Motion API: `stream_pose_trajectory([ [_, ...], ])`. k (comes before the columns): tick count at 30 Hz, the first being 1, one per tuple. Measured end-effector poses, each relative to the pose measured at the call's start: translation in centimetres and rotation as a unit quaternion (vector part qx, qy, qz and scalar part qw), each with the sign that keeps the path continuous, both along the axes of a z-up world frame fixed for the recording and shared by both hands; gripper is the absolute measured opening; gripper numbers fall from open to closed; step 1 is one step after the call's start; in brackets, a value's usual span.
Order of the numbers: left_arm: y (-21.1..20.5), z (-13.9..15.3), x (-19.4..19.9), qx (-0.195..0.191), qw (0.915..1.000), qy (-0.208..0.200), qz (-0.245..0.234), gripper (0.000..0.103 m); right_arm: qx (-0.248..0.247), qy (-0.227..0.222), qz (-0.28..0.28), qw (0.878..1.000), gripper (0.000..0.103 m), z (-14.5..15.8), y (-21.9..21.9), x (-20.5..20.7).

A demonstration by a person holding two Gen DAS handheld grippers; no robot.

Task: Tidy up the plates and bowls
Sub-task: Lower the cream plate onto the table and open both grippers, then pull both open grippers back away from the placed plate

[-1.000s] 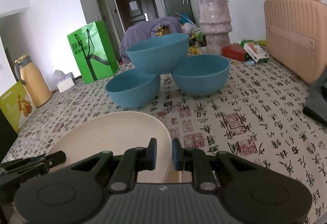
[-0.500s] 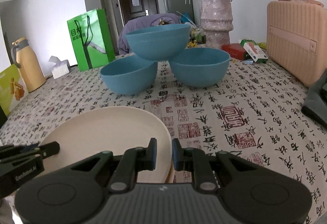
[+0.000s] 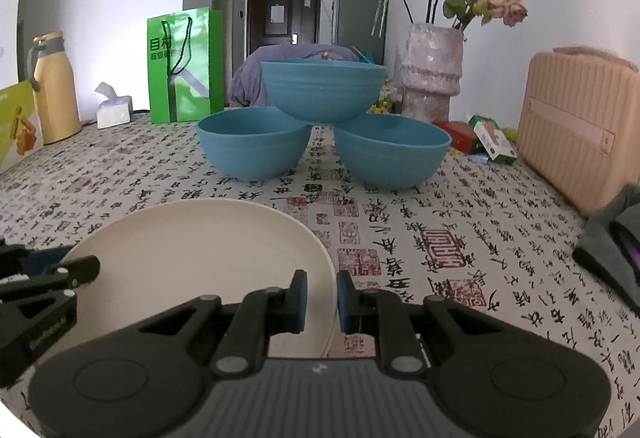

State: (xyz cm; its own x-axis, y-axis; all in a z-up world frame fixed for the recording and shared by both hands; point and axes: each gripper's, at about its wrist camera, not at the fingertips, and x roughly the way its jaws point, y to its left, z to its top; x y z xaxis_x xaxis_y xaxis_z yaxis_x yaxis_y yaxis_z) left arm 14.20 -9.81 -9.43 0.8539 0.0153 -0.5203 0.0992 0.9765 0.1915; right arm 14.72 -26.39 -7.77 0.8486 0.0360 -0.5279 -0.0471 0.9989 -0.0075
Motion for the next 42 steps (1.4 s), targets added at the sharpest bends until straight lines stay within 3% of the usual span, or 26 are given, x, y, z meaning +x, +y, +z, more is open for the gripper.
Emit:
stream_pose_trajectory([
  [4, 1.1, 1.0, -0.1, -0.035, 0.9994, 0.003, -0.007, 0.024, 0.050, -0.012, 0.014, 0.999, 0.021, 0.6, -1.4, -0.2],
  [5, 1.5, 1.4, -0.1, -0.043, 0.9991, 0.001, -0.006, 0.034, 0.062, -0.017, 0.018, 0.998, 0.031, 0.9, -1.7, -0.3],
  [6, 1.9, 1.9, -0.1, -0.052, 0.9987, -0.003, -0.004, 0.042, 0.075, -0.023, 0.020, 0.997, 0.051, 1.2, -2.1, -0.4],
  [7, 2.5, 2.4, -0.2, -0.062, 0.9980, -0.009, -0.001, 0.056, 0.087, -0.032, 0.022, 0.995, 0.064, 1.5, -2.4, -0.6],
  [8, 2.9, 2.8, -0.2, -0.071, 0.9973, -0.017, 0.001, 0.067, 0.097, -0.044, 0.022, 0.994, 0.084, 1.8, -2.7, -0.7],
  [9, 3.5, 3.2, -0.4, -0.080, 0.9964, -0.027, 0.006, 0.073, 0.104, -0.058, 0.022, 0.993, 0.092, 2.1, -3.0, -0.9],
  [11, 4.4, 3.9, -0.6, -0.094, 0.9944, -0.048, 0.012, 0.096, 0.107, -0.077, 0.020, 0.991, 0.102, 2.5, -3.4, -1.0],
  [13, 5.3, 4.4, -0.8, -0.105, 0.9919, -0.070, 0.016, 0.103, 0.107, -0.091, 0.010, 0.990, 0.103, 2.8, -3.8, -0.8],
  [20, 8.0, 4.8, 1.1, -0.120, 0.9877, -0.091, 0.041, 0.103, 0.080, -0.114, -0.045, 0.989, 0.103, 2.7, -5.2, 1.2],
  [30, 9.6, 4.5, 5.1, -0.103, 0.9864, -0.116, 0.052, 0.103, 0.014, -0.171, -0.111, 0.979, 0.103, 3.8, -5.9, 4.5],
  [38, 10.3, 3.2, 7.8, -0.104, 0.9852, -0.116, 0.072, 0.103, 0.004, -0.175, -0.125, 0.977, 0.103, 2.4, -6.5, 6.6],
  [42, 9.7, 2.5, 8.0, -0.082, 0.9863, -0.122, 0.075, 0.103, 0.000, -0.171, -0.121, 0.978, 0.103, 1.7, -6.5, 6.8],
])
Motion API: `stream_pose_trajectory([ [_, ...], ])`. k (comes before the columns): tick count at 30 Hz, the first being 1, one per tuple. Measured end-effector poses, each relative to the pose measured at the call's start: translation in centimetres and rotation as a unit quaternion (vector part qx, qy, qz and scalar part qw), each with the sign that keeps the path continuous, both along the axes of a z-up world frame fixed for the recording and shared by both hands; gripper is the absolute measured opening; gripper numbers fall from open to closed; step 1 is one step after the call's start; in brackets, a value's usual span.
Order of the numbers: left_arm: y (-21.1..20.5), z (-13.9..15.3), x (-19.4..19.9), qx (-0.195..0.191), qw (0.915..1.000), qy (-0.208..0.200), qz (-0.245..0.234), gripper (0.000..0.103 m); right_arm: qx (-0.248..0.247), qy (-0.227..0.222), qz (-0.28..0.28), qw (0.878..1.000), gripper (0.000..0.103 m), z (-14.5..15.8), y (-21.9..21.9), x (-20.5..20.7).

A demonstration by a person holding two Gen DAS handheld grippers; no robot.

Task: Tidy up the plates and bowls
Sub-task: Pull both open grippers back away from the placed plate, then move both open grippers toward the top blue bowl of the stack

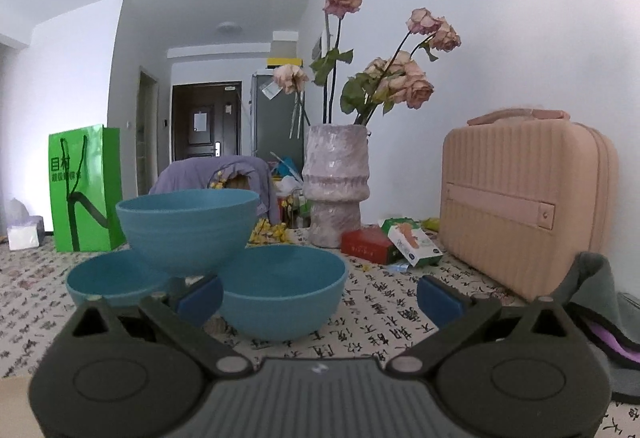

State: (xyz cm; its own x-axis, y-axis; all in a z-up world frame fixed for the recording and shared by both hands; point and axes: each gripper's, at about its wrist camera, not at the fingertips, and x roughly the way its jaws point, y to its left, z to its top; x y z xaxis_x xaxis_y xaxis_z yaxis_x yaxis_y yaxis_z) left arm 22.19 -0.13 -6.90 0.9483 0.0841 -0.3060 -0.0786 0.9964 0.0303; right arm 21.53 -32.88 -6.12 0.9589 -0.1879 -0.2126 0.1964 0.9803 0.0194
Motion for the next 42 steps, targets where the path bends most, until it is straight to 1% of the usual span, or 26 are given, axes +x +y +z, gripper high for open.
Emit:
stream_pose_trajectory([
  [6, -0.5, -1.3, -0.2, 0.017, 0.9998, -0.002, 0.010, 0.103, -0.004, 0.001, 0.001, 1.000, 0.103, -0.9, 0.0, 0.0],
  [12, 0.1, -1.4, -0.4, -0.002, 0.9999, -0.005, 0.016, 0.103, 0.013, 0.001, 0.001, 1.000, 0.103, -1.3, -0.4, -0.1],
  [16, 0.6, -1.5, -0.2, -0.014, 0.9997, 0.002, 0.018, 0.103, 0.020, 0.008, -0.004, 1.000, 0.103, -1.6, -0.6, 0.2],
  [20, 1.0, -1.5, -0.2, -0.026, 0.9994, 0.004, 0.022, 0.103, 0.024, 0.001, -0.007, 1.000, 0.103, -1.7, -0.7, -0.1],
  [25, 1.0, -1.5, -0.2, -0.025, 0.9995, 0.001, 0.019, 0.103, 0.018, -0.006, -0.003, 1.000, 0.103, -1.7, -0.5, -0.3],
  [30, 0.7, -1.5, -0.3, -0.016, 0.9996, -0.002, 0.025, 0.103, 0.012, 0.000, 0.005, 1.000, 0.103, -1.7, -0.1, -0.2],
  [33, 0.0, -1.0, -0.6, 0.003, 0.9997, -0.004, 0.026, 0.103, 0.037, 0.011, 0.022, 0.999, 0.103, -1.3, -0.4, 0.0],
  [37, -0.5, 0.7, -1.7, 0.006, 0.9996, -0.020, 0.020, 0.103, 0.037, 0.002, 0.029, 0.999, 0.103, -0.3, -0.2, -0.7],
  [42, -1.1, 2.9, -3.1, 0.005, 0.9996, -0.026, 0.008, 0.103, 0.049, 0.001, 0.060, 0.997, 0.103, 1.4, 0.0, -1.4],
])
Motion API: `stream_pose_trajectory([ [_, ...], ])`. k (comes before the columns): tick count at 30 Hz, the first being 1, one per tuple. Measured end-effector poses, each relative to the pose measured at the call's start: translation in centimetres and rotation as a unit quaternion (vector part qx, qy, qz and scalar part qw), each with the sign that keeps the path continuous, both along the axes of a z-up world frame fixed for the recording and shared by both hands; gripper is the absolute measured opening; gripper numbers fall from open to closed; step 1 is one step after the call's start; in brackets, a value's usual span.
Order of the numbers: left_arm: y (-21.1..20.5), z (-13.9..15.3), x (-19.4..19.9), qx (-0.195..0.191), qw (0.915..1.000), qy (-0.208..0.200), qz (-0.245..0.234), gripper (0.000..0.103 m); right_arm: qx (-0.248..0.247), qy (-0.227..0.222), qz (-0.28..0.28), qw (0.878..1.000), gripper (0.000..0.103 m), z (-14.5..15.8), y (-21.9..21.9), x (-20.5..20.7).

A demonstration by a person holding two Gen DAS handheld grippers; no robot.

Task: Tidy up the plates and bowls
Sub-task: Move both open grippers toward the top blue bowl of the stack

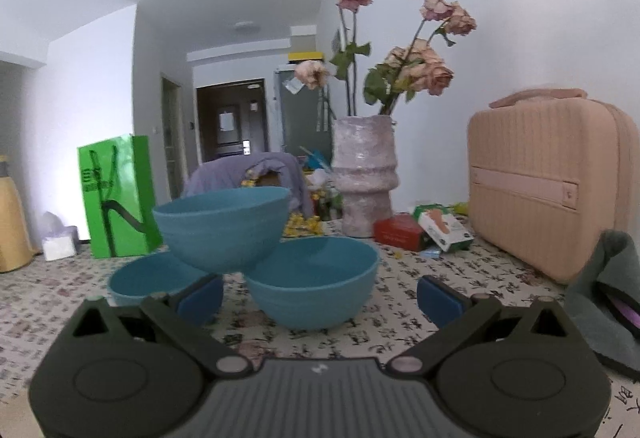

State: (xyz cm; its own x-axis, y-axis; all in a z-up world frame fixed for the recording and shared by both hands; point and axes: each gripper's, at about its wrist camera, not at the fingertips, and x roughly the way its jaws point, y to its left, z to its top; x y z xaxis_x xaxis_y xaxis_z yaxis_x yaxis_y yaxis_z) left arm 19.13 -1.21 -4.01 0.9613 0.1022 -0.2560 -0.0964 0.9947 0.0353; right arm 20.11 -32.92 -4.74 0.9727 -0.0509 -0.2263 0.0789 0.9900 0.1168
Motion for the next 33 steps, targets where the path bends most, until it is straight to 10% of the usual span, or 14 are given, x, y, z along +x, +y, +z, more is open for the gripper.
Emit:
stream_pose_trajectory([
  [33, -1.5, 11.8, 5.3, -0.066, 0.9951, 0.062, -0.040, 0.103, 0.019, 0.014, 0.110, 0.994, 0.103, 15.4, 1.7, 6.9],
])
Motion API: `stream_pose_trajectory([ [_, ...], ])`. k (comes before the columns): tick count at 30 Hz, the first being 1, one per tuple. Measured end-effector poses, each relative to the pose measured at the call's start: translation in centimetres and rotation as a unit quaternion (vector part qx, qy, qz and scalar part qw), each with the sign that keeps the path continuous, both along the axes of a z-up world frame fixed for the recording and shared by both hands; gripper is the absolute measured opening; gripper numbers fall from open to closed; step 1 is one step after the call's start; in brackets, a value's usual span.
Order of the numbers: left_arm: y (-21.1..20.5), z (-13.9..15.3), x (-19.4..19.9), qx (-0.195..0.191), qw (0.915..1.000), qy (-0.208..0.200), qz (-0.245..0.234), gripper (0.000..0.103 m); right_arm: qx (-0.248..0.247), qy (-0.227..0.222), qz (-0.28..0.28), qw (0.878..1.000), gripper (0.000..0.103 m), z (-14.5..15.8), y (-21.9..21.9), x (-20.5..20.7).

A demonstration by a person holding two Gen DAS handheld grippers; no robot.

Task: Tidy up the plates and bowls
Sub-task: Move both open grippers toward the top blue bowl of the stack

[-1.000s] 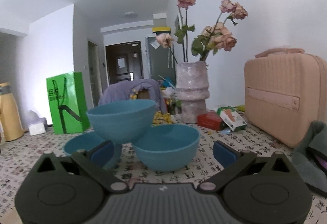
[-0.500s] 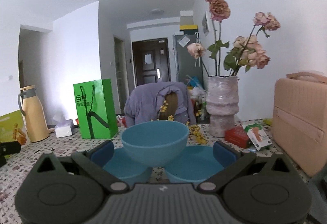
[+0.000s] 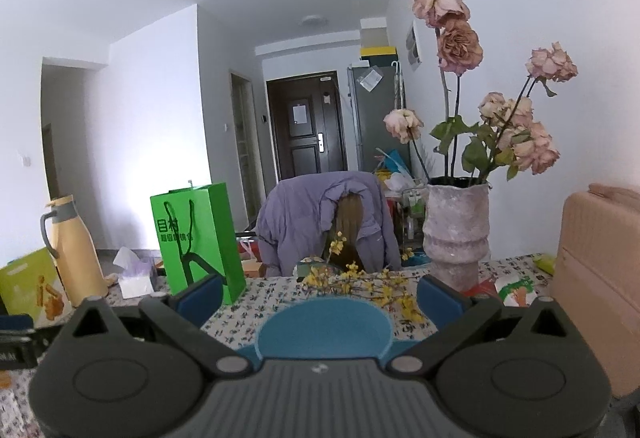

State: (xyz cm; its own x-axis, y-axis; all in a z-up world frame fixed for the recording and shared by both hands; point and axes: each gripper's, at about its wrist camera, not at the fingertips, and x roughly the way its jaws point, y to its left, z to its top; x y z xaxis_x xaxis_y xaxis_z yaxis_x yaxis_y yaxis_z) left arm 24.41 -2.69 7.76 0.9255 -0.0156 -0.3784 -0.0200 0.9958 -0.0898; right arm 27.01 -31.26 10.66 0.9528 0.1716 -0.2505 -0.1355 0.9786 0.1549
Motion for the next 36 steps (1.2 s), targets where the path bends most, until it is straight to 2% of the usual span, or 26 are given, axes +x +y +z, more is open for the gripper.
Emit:
stream_pose_trajectory([
  [9, -0.9, 0.9, 3.3, -0.023, 0.9994, 0.019, -0.015, 0.103, 0.034, 0.008, 0.007, 0.999, 0.103, 2.0, 0.1, 4.6],
  [20, -1.9, 0.5, 6.7, -0.019, 0.9992, 0.036, -0.007, 0.103, 0.074, 0.029, -0.017, 0.997, 0.103, -1.4, -2.0, 7.7],
  [36, -5.8, -0.4, 10.7, -0.020, 0.9972, 0.071, -0.016, 0.103, 0.058, 0.059, -0.030, 0.996, 0.103, -2.8, -4.4, 9.8],
])
